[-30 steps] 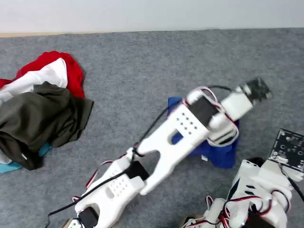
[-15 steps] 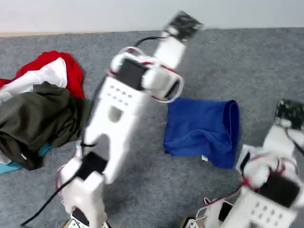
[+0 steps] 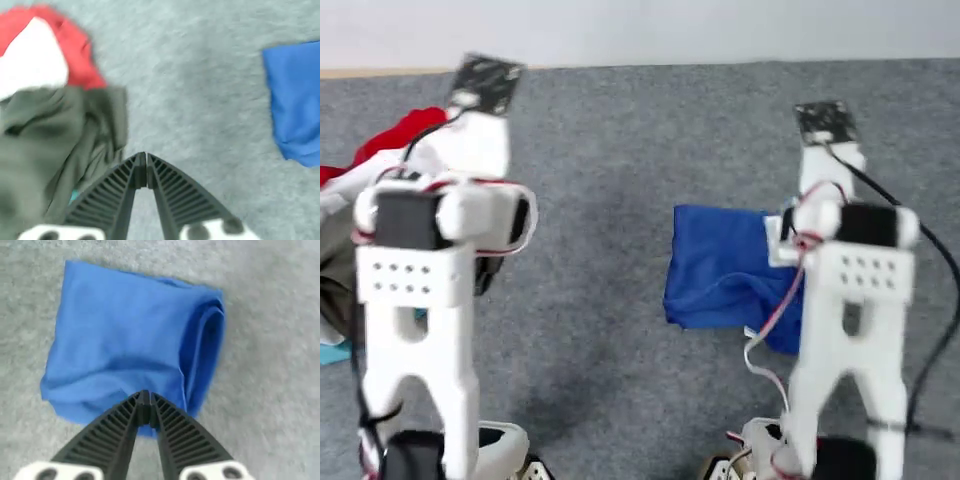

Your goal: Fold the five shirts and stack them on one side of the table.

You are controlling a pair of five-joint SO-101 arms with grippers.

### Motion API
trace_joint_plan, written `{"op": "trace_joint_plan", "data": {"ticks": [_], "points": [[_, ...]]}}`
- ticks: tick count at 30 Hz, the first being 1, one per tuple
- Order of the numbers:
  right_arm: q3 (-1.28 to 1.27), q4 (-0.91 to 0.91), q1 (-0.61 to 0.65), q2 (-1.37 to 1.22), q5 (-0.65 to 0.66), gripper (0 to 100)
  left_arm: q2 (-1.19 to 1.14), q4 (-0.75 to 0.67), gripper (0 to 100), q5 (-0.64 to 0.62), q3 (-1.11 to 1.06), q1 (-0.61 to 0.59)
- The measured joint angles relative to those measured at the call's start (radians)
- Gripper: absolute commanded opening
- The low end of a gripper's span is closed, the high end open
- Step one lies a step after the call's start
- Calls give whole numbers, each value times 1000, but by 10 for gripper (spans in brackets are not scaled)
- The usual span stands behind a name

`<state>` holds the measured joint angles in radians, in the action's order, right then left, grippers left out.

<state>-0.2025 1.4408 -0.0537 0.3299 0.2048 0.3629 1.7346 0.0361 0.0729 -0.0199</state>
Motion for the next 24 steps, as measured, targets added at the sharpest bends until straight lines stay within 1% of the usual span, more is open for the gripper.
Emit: {"op": "trace_joint_plan", "data": {"ticks": [5,7,10,15,19,22,24], "points": [[3,-135,-6,-206,0,9,58,0,7,0,-94,-106],[3,-187,-28,-279,3,9,66,0,7,0,-121,-143],[3,-284,-101,-381,21,9,66,0,7,0,-143,-192],[5,-431,-216,-517,104,9,66,0,7,0,-144,-267],[97,-405,-278,-526,121,9,66,0,7,0,-144,-327],[198,-287,-284,-526,121,9,66,0,7,0,-144,-350],[273,-187,-258,-526,121,9,66,0,7,0,-144,-354]]}}
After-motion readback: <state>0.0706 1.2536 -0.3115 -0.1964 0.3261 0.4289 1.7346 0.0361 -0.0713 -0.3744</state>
